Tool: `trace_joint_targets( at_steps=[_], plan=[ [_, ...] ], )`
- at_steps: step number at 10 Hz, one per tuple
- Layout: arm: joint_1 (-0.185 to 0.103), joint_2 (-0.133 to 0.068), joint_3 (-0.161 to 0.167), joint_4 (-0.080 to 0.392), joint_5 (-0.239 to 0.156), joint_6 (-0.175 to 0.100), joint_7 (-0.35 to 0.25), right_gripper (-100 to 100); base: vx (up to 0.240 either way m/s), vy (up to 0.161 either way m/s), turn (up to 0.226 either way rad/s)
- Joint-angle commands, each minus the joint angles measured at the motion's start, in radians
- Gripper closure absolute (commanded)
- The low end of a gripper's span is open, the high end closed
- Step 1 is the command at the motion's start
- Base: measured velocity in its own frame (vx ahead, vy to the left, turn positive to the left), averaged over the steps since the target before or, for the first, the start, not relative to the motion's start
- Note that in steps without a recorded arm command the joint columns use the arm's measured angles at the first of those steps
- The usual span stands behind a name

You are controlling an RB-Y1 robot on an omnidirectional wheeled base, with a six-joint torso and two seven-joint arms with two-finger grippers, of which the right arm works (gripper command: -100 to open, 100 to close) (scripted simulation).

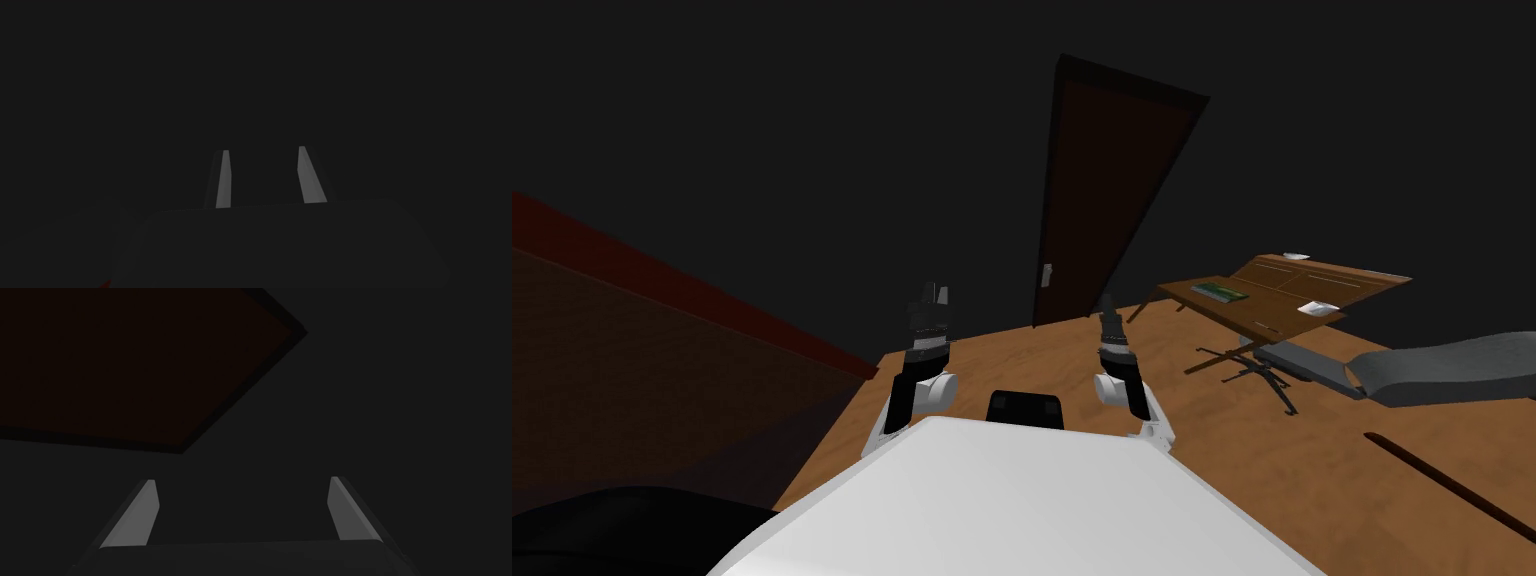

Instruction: Pull the door open

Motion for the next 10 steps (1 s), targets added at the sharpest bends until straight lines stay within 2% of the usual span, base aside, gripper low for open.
trace_joint_targets(
  at_steps=[1,10],
  plan=[
    [-0.015,-0.016,-0.001,0.037,0.002,0.012,0.038,-100,0.097,-0.019,0.099],
    [-0.123,-0.108,-0.014,0.297,0.013,0.049,0.237,-100,0.102,-0.004,0.108]
  ],
)
